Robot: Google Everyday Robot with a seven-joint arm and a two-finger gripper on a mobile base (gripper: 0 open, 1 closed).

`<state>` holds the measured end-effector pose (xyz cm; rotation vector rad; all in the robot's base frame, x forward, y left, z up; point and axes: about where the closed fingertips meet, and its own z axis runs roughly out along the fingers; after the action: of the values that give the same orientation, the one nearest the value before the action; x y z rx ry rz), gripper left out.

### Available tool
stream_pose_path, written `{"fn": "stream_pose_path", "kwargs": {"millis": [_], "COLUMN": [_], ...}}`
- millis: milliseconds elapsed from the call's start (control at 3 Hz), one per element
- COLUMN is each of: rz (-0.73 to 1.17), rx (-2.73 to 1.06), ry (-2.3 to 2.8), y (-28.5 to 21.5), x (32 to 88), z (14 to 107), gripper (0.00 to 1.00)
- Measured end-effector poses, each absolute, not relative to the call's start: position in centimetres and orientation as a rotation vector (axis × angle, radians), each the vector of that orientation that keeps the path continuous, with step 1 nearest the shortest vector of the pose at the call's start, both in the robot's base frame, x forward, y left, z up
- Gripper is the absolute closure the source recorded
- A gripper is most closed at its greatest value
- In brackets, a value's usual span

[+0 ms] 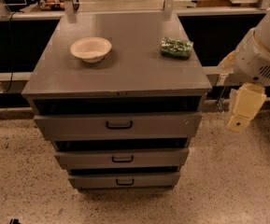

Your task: Open top drawer

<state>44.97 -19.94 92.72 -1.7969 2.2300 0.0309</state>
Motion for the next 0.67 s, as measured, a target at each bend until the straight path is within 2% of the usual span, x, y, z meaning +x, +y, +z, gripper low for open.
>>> {"fn": "stream_pose_path", "kwargs": {"millis": [667], "rz": [0.157], "rx": [-1.897], "ry": [2.112], "y": [-16.2], "x": [43.2], "z": [86.1], "gripper": [0.00]}}
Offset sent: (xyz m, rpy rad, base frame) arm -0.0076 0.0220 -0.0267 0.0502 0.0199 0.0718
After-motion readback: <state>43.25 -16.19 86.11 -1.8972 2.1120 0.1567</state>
